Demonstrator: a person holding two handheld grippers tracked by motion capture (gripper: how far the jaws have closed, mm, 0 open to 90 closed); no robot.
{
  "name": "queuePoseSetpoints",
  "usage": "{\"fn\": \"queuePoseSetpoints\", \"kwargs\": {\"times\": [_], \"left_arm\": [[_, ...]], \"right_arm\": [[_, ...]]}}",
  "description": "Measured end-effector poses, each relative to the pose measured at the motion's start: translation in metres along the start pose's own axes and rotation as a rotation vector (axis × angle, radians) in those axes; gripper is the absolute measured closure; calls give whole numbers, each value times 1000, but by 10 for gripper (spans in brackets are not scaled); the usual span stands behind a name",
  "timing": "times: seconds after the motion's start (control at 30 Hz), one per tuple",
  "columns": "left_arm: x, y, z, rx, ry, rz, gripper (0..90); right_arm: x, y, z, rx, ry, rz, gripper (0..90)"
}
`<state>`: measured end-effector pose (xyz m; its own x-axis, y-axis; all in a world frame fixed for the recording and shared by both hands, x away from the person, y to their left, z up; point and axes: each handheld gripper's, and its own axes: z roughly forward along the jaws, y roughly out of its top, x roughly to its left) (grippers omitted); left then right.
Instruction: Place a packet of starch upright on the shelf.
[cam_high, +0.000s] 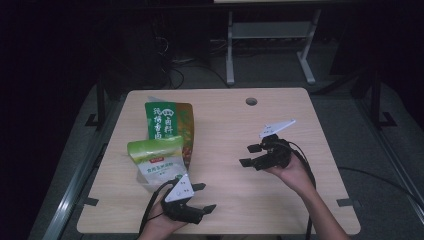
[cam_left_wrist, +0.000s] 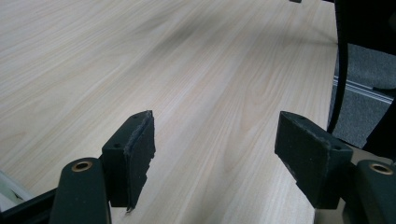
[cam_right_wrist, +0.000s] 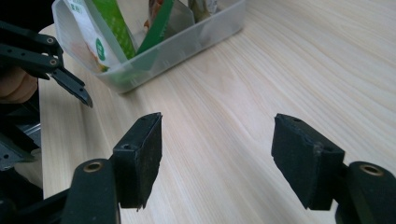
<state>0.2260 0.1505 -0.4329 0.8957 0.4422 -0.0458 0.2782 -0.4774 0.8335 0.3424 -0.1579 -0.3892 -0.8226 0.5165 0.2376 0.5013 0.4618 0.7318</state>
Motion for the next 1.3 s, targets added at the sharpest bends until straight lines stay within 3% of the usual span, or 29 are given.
{"fn": "queuePoseSetpoints", "kwargs": {"times": [1.3], "left_arm": [[2,-1,1,3,4,-4,287]], "right_arm": [[-9,-81,-37,-15,-74,115,308]]}}
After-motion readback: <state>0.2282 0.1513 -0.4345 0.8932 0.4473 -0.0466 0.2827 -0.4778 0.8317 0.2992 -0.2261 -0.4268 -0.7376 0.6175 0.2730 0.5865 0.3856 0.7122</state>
